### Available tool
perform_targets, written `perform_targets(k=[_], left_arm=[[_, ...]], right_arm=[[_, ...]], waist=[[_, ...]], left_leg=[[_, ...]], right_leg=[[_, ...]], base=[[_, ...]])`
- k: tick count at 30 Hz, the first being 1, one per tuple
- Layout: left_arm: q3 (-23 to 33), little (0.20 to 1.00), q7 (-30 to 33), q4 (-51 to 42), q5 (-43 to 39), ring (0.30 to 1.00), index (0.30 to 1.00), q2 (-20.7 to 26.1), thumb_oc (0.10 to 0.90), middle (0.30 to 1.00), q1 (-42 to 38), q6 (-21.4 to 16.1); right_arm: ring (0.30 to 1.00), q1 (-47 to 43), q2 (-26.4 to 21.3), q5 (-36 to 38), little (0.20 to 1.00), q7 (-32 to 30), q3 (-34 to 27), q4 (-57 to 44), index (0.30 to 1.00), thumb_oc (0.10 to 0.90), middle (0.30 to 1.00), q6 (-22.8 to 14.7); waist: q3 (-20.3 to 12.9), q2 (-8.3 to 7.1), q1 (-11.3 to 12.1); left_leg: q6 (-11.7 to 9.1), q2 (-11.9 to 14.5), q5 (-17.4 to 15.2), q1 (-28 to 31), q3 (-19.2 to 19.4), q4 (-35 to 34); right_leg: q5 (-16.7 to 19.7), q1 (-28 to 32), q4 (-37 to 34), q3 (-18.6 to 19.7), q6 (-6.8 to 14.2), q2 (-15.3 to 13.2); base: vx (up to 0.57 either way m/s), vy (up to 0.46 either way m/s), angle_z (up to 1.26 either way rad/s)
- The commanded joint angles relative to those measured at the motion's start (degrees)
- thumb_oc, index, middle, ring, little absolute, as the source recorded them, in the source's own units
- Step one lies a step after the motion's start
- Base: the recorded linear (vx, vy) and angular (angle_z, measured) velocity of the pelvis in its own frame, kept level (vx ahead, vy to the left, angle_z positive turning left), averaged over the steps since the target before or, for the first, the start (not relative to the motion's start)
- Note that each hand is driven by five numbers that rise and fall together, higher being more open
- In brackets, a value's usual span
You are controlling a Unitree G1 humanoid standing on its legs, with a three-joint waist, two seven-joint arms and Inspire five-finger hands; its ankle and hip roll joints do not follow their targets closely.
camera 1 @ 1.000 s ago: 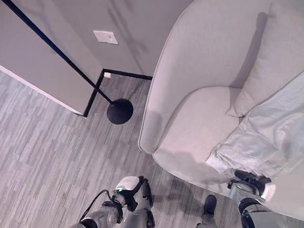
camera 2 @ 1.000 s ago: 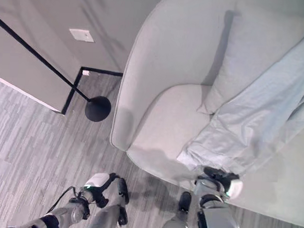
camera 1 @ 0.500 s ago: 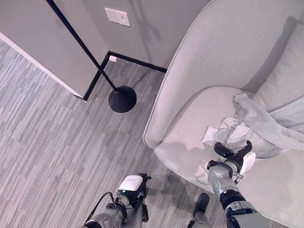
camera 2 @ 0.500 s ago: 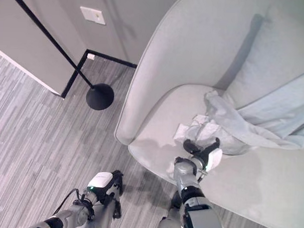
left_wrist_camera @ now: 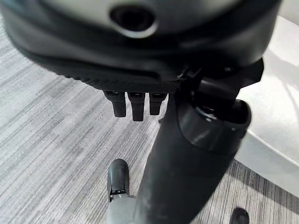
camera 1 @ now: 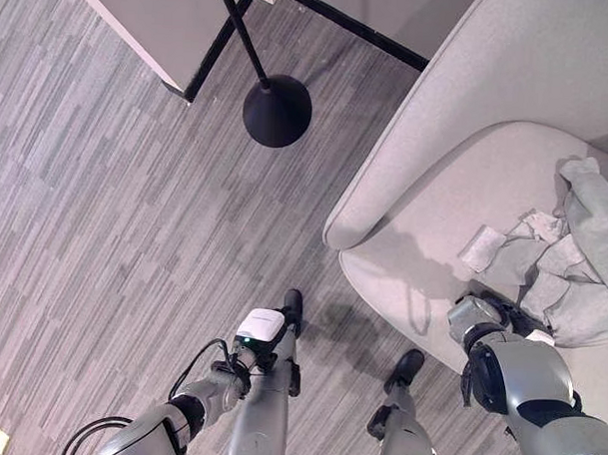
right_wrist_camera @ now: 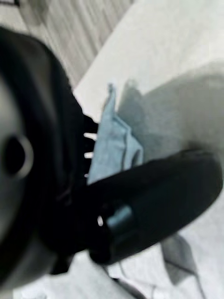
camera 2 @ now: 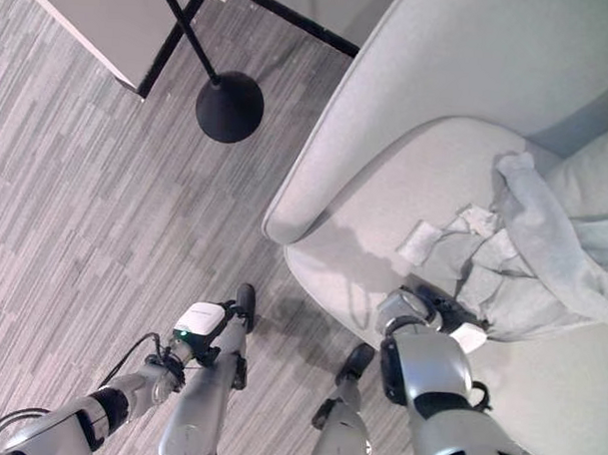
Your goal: Hang the clothes on the sofa on the clothes rack.
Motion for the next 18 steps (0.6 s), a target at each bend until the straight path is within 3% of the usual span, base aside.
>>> perform_targets(k=[1, 7, 10, 14, 18], left_arm=[[-1.66, 0.900, 0.67, -0.22, -1.97, 0.900, 0.900, -0.38, 0.800, 0.900, 2.58, -2.01], [2.83, 0.900, -1.30, 1.59, -5.60, 0.900, 0.900, -0.40, 0.800, 0.900, 4.62, -1.37], [4.19, 0.900, -1.89, 1.97, -6.30, 0.900, 0.900, -0.50, 0.800, 0.900, 5.52, -1.17], [6.63, 0.900, -2.84, 1.81, -7.06, 0.900, 0.900, -0.45, 0.800, 0.900, 7.35, -0.94], [8.59, 0.900, -4.08, -0.23, -8.09, 0.900, 0.900, 0.20, 0.800, 0.900, 9.42, -1.43]], right_arm=[[0.300, 1.35, 5.05, 3.21, 0.300, 18.69, -5.12, -8.35, 0.300, 0.400, 0.300, 0.06], [0.300, 14.78, 13.82, 3.66, 0.300, 23.54, -0.42, -21.11, 0.300, 0.400, 0.300, -3.56], [0.300, 20.17, 15.64, 3.05, 0.300, 24.99, 2.29, -26.64, 0.300, 0.400, 0.300, -4.33], [0.300, 29.43, 14.99, 0.54, 0.300, 27.57, 6.77, -37.50, 0.300, 0.400, 0.300, -4.76], [0.300, 33.75, 12.28, 0.31, 0.300, 30.49, 7.51, -44.47, 0.300, 0.400, 0.300, -4.89]], waist=[[-4.67, 1.96, 1.29], [-6.14, -0.25, -0.17], [-7.17, -1.00, -0.94], [-9.30, -2.51, -2.16], [-11.81, -3.51, -2.51]], left_leg=[[-6.82, 7.25, -6.60, -0.37, -1.71, 0.14], [-7.01, 8.55, -6.93, 2.52, -1.20, 0.14], [-7.20, 9.04, -7.05, 3.83, -0.88, 0.14], [-7.42, 9.85, -7.40, 6.80, -0.21, 0.14], [-7.53, 10.16, -8.02, 10.05, 0.18, 0.14]], right_leg=[[1.20, -4.37, 2.90, 1.80, 3.96, -8.24], [0.30, -2.42, 3.04, 2.51, 3.51, -7.39], [-0.15, -1.37, 3.08, 2.68, 3.36, -7.08], [-1.10, 1.43, 3.06, 2.71, 3.04, -6.43], [-2.01, 5.31, 3.02, 1.59, 3.07, -6.05]], base=[[0.02, -0.023, 0.16], [0.01, -0.025, 0.00], [0.02, -0.042, -0.17], [0.05, -0.044, -0.15], [0.05, -0.039, -0.01]])
